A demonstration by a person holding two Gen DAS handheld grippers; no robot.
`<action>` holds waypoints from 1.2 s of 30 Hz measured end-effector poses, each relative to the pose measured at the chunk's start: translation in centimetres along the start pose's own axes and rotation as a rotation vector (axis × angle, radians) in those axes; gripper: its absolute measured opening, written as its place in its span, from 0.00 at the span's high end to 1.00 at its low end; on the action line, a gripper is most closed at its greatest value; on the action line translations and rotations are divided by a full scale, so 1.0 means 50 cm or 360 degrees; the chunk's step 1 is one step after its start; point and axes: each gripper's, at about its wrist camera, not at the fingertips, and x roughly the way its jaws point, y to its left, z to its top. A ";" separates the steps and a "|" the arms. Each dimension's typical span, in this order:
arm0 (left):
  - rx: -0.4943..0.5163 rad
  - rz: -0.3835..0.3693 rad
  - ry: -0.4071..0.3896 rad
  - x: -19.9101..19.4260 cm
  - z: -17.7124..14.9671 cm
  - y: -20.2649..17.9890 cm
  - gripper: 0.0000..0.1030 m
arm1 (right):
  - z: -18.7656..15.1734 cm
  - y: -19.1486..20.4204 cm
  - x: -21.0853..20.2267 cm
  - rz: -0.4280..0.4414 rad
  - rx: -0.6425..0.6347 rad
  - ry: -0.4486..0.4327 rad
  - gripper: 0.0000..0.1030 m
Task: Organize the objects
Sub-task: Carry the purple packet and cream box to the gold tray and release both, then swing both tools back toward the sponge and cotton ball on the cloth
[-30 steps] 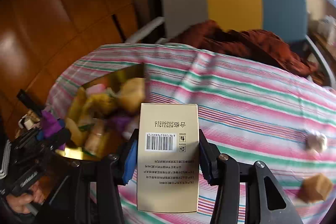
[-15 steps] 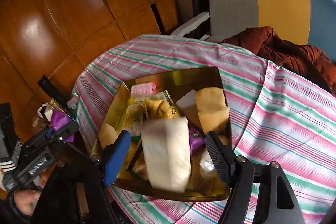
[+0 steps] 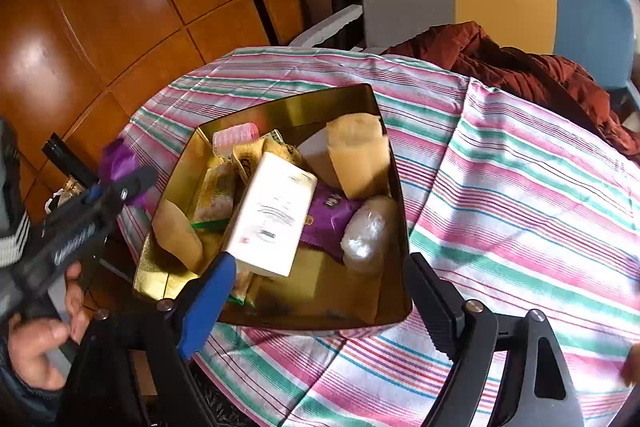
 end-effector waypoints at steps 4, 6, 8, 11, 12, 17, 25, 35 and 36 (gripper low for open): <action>-0.0037 0.0014 0.0013 0.021 0.020 -0.008 0.40 | -0.002 0.001 -0.004 -0.0009 -0.0001 -0.0014 0.14; -0.0059 -0.0013 0.0034 0.028 0.021 -0.008 0.32 | -0.003 0.004 -0.005 -0.0013 -0.0010 -0.0019 0.14; -0.0053 -0.0022 0.0023 0.023 0.016 -0.011 0.31 | -0.005 0.008 -0.006 -0.0017 -0.0019 -0.0022 0.14; -0.0020 -0.0004 0.0011 0.013 0.008 -0.018 0.31 | -0.007 0.013 -0.002 -0.0038 -0.0030 -0.0027 0.14; -0.0011 0.0000 0.0007 0.009 0.004 -0.019 0.31 | -0.008 0.014 -0.001 -0.0045 -0.0033 -0.0030 0.14; -0.0010 0.0034 0.0015 -0.011 -0.009 -0.024 0.31 | -0.015 0.022 -0.005 -0.0099 -0.0051 -0.0061 0.07; 0.0010 0.0064 0.0004 -0.045 -0.042 -0.030 0.31 | -0.020 0.027 -0.028 -0.0222 -0.0076 -0.0156 0.01; 0.0014 0.0063 0.0000 -0.076 -0.080 -0.038 0.31 | -0.042 0.037 -0.044 -0.0338 -0.0130 -0.0209 0.00; 0.0014 0.0064 0.0002 -0.079 -0.084 -0.038 0.31 | -0.045 0.039 -0.044 -0.0343 -0.0134 -0.0210 0.00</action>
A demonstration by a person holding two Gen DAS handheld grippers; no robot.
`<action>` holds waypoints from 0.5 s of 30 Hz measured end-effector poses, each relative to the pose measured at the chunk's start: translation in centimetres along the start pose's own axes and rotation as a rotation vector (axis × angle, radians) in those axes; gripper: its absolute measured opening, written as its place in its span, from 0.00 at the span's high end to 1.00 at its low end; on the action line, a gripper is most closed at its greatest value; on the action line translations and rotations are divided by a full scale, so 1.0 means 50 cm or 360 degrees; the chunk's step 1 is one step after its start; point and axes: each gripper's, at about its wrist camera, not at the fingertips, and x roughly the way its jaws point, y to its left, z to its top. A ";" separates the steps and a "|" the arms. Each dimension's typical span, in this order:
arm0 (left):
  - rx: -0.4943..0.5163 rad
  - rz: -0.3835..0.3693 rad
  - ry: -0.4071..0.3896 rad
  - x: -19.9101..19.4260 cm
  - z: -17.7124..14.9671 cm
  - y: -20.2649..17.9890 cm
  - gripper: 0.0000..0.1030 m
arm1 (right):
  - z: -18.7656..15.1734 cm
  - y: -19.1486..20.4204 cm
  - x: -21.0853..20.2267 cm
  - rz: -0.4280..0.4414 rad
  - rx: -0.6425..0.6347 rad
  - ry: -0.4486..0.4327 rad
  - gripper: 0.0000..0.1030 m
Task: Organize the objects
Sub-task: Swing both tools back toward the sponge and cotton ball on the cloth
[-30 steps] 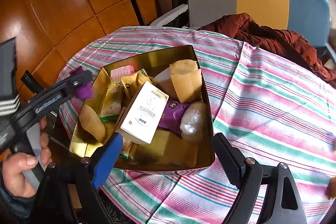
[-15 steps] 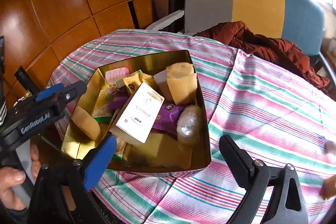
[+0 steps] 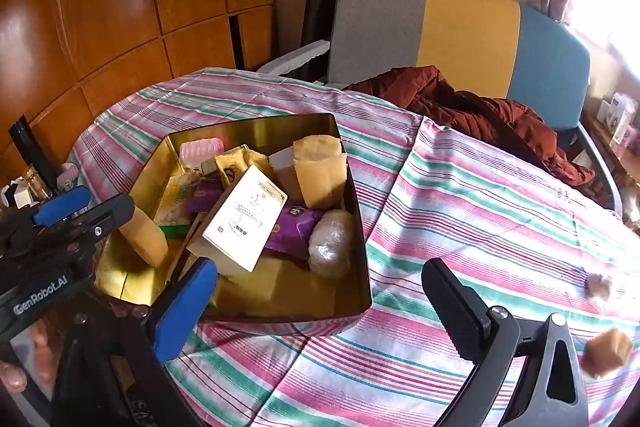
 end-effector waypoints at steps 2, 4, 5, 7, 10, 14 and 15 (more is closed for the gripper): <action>-0.0002 -0.0003 0.0005 -0.003 -0.006 -0.001 0.31 | -0.004 0.002 -0.003 -0.0016 -0.0009 -0.0003 0.00; -0.0002 -0.0001 0.0009 -0.004 -0.013 -0.001 0.31 | -0.007 0.004 -0.006 -0.0035 -0.0018 -0.0009 0.00; -0.0001 -0.0004 0.0014 -0.005 -0.016 -0.001 0.31 | -0.008 0.005 -0.007 -0.0040 -0.0020 -0.0012 0.00; 0.0004 -0.0012 0.0026 -0.005 -0.022 -0.001 0.31 | -0.010 0.006 -0.011 -0.0055 -0.0024 -0.0018 0.00; 0.0014 -0.0026 0.0036 -0.006 -0.028 -0.005 0.31 | -0.013 0.006 -0.016 -0.0084 -0.0024 -0.0026 0.00; 0.0058 -0.0049 0.0035 -0.011 -0.033 -0.019 0.31 | -0.015 -0.003 -0.024 -0.0098 -0.0007 -0.0031 0.00; 0.0074 -0.0061 0.0034 -0.012 -0.033 -0.025 0.31 | -0.016 -0.005 -0.026 -0.0103 -0.0004 -0.0032 0.00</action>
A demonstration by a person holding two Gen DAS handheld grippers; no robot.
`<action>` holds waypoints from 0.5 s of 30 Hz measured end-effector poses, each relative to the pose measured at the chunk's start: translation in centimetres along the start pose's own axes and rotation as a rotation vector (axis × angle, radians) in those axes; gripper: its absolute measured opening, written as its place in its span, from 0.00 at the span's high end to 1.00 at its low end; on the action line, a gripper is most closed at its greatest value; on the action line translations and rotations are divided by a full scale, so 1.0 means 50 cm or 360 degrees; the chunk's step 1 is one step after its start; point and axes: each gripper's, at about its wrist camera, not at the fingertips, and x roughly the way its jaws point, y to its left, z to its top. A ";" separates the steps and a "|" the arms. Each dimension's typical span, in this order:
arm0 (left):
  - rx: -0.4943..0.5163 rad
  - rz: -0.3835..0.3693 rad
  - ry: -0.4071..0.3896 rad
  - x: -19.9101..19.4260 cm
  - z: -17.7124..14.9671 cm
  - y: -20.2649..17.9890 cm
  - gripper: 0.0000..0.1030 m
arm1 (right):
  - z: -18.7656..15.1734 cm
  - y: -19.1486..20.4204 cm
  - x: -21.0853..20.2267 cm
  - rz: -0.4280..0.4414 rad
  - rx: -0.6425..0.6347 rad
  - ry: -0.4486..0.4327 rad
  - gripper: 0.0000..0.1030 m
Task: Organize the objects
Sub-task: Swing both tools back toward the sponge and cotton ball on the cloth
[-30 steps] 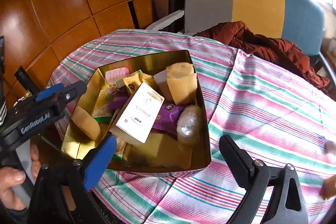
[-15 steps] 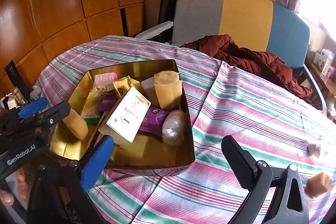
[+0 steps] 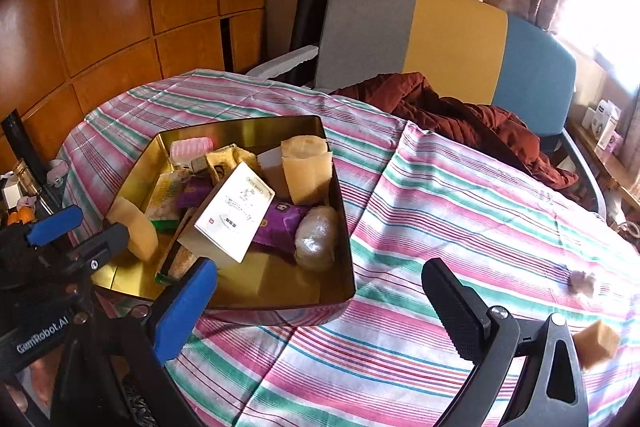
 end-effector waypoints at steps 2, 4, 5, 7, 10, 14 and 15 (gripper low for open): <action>0.0020 -0.0011 0.0002 -0.001 -0.001 -0.008 0.31 | -0.002 -0.007 -0.001 -0.0009 0.0011 0.0002 0.00; 0.0042 -0.0019 0.0007 -0.001 -0.002 -0.015 0.31 | -0.005 -0.015 -0.002 -0.0016 0.0028 0.0005 0.00; 0.0050 -0.0024 0.0008 -0.001 -0.002 -0.017 0.31 | -0.007 -0.019 -0.002 -0.0021 0.0034 0.0008 0.00; 0.0066 -0.0036 0.0011 -0.001 -0.003 -0.023 0.31 | -0.011 -0.029 -0.001 -0.0034 0.0047 0.0016 0.00; 0.0088 -0.0059 0.0018 0.001 -0.003 -0.033 0.31 | -0.018 -0.042 0.004 -0.0047 0.0066 0.0039 0.00; 0.0127 -0.0084 0.0030 0.006 -0.002 -0.051 0.31 | -0.029 -0.064 0.012 -0.0077 0.0096 0.0070 0.00; 0.0132 -0.0091 0.0030 0.007 0.000 -0.055 0.31 | -0.031 -0.069 0.012 -0.0081 0.0107 0.0073 0.00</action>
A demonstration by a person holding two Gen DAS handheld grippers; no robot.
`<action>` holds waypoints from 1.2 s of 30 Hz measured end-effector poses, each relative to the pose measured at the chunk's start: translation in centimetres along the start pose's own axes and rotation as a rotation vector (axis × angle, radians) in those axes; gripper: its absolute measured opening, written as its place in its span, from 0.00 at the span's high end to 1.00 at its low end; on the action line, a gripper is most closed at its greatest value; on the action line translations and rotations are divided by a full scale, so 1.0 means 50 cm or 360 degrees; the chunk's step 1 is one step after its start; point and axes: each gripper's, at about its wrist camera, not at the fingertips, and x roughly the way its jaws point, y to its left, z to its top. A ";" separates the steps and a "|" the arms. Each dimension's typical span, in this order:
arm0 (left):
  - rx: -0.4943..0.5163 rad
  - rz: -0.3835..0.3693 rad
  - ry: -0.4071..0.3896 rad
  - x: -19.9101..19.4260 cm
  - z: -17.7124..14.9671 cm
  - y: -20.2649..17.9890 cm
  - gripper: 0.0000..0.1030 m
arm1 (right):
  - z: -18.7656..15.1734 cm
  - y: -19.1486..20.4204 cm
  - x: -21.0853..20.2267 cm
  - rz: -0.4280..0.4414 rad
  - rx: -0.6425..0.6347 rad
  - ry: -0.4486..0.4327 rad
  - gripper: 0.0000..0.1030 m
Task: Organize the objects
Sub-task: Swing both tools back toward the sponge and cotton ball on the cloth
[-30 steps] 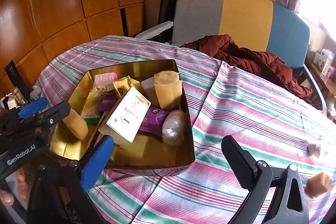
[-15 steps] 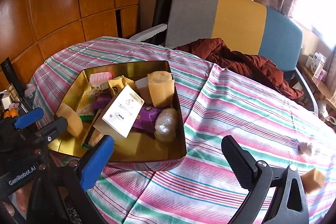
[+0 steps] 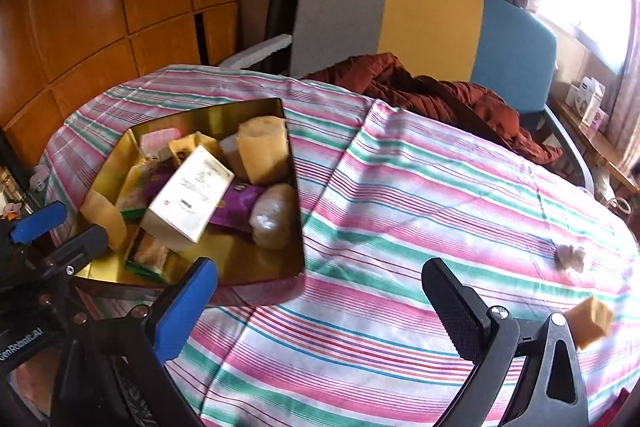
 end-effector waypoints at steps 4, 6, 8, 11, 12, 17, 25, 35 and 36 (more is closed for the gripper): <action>0.0036 -0.0028 -0.0001 0.008 0.011 -0.022 0.31 | -0.002 -0.022 -0.001 -0.0019 0.0032 -0.0001 0.00; 0.0063 -0.0045 0.0001 0.013 0.015 -0.035 0.31 | -0.001 -0.035 -0.002 -0.0027 0.0047 -0.0003 0.00; 0.0091 -0.0049 0.0005 0.019 0.018 -0.047 0.31 | -0.001 -0.048 -0.004 -0.0043 0.0059 -0.0006 0.00; 0.0125 -0.0068 0.0010 0.026 0.025 -0.069 0.31 | -0.003 -0.068 -0.003 -0.0056 0.0080 0.0007 0.00; 0.0140 -0.0073 0.0007 0.027 0.027 -0.075 0.31 | -0.003 -0.074 -0.005 -0.0066 0.0084 0.0009 0.00; 0.0239 -0.0117 -0.0014 0.033 0.044 -0.124 0.31 | -0.010 -0.125 -0.010 -0.0114 0.0126 0.0034 0.00; 0.0407 -0.0220 -0.0016 0.043 0.053 -0.204 0.31 | -0.033 -0.271 -0.024 -0.0186 0.0370 0.0123 0.00; 0.0552 -0.0293 0.0000 0.063 0.054 -0.286 0.31 | -0.065 -0.479 -0.062 -0.0384 0.0686 0.0144 0.00; 0.0565 -0.0299 0.0004 0.066 0.054 -0.294 0.31 | -0.066 -0.497 -0.063 -0.0407 0.0704 0.0148 0.00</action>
